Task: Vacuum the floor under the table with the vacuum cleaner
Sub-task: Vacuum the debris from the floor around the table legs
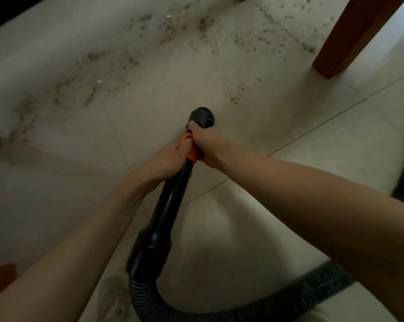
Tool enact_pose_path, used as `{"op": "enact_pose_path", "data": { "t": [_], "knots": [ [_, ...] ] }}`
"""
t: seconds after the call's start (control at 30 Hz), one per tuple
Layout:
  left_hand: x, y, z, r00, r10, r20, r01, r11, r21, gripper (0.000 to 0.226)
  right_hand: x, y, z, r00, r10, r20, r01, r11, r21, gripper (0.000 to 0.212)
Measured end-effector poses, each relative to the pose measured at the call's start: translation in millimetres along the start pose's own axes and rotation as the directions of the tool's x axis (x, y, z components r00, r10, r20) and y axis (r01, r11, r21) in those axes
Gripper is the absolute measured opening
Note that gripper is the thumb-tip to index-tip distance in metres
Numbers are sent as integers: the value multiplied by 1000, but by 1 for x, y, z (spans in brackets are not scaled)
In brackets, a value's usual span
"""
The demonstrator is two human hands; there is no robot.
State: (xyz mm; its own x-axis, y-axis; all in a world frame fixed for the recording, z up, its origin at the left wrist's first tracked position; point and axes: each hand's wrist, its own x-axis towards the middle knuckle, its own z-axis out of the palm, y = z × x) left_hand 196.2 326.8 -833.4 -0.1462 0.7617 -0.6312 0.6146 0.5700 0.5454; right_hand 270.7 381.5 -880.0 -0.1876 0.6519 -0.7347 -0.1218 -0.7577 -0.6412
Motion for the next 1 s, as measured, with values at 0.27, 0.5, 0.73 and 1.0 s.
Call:
{"op": "enact_pose_path", "data": {
  "t": [0.27, 0.5, 0.73, 1.0],
  "knots": [
    [15, 21, 12, 999, 35, 36, -38, 995, 87, 50, 8, -11, -21, 999, -34, -35, 35, 999, 38, 23],
    [13, 17, 19, 996, 18, 86, -24, 997, 75, 56, 5, -9, -30, 999, -17, -38, 20, 996, 82, 39],
    [10, 27, 35, 992, 91, 87, -97, 993, 65, 53, -1, -7, -44, 987, -7, -160, 17, 998, 64, 36],
    [6, 41, 56, 980, 127, 154, -145, 983, 113, 46, -16, -1, -72, 955, 2, -297, 35, 992, 120, 27]
  ]
}}
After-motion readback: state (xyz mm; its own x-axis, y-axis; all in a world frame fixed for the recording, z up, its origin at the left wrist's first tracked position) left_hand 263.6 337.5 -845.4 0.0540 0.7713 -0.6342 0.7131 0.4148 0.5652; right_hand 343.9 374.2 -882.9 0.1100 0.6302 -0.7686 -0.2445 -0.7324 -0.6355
